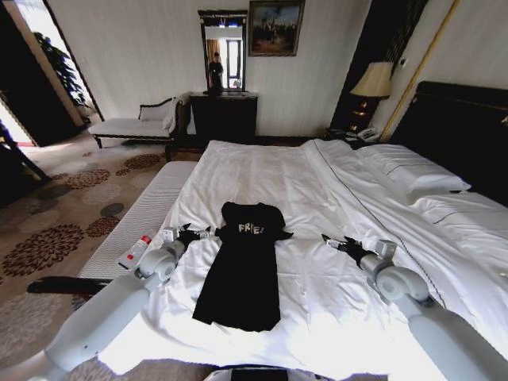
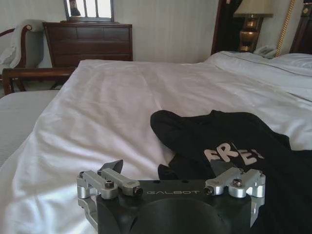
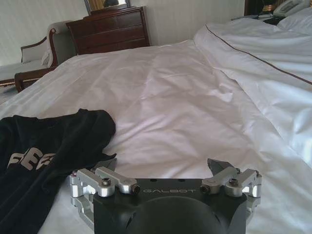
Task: Fold the clothes on the bed.
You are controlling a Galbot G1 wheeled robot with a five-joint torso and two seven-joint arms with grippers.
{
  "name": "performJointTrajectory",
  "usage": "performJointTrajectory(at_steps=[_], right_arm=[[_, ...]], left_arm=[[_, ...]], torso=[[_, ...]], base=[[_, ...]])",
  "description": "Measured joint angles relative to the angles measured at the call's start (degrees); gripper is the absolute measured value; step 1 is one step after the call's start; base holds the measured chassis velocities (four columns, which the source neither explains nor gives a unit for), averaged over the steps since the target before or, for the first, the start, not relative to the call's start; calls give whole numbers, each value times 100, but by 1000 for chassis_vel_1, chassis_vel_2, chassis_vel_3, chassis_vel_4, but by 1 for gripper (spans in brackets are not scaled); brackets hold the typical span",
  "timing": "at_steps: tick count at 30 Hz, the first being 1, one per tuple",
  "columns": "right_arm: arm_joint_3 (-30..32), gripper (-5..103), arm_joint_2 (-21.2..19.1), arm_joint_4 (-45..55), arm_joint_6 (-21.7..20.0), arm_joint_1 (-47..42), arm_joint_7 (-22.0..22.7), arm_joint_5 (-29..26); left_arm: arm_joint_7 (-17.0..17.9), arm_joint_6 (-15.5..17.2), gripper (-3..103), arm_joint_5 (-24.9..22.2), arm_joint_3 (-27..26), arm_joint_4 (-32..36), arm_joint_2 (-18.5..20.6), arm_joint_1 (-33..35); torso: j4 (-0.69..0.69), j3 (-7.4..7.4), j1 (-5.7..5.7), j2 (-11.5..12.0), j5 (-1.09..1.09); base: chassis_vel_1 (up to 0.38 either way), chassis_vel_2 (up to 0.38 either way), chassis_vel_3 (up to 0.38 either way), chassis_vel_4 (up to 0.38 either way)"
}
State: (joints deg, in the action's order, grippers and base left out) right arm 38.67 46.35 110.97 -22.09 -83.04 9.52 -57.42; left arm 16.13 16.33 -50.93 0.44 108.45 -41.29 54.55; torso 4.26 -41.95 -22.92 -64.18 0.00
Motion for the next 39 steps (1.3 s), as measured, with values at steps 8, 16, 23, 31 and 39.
performJointTrajectory(at_steps=[8, 16, 23, 31, 39], right_arm=[[263, 100, 282, -38, 133, -563, -148, 150], [-76, 100, 630, -53, 59, -604, 32, 456], [-71, 100, 744, -110, 47, -740, 100, 605], [29, 100, 782, -166, 66, -845, 122, 614], [51, 100, 783, -127, 111, -875, 115, 629]], left_arm=[[-230, 7, 100, 620, -411, 956, 564, 1378], [-341, 204, 100, 1299, -776, 1573, 749, 2655], [-206, 707, 100, 1274, -777, 2274, 1050, 3323], [377, 1571, 101, 631, -625, 2436, 1372, 3318], [720, 1987, 100, 475, -289, 2275, 1168, 3039]], torso=[[0, 1, -1, 0, -2], [-2, 0, -2, 2, -2], [0, 0, -2, 1, -1], [0, -1, -2, 2, -1], [-1, -1, -2, 2, -2]], base=[[0, 0, 0, 0], [0, 0, 0, 0], [0, 0, 0, 0], [0, 0, 0, 0], [0, 0, 0, 0]])
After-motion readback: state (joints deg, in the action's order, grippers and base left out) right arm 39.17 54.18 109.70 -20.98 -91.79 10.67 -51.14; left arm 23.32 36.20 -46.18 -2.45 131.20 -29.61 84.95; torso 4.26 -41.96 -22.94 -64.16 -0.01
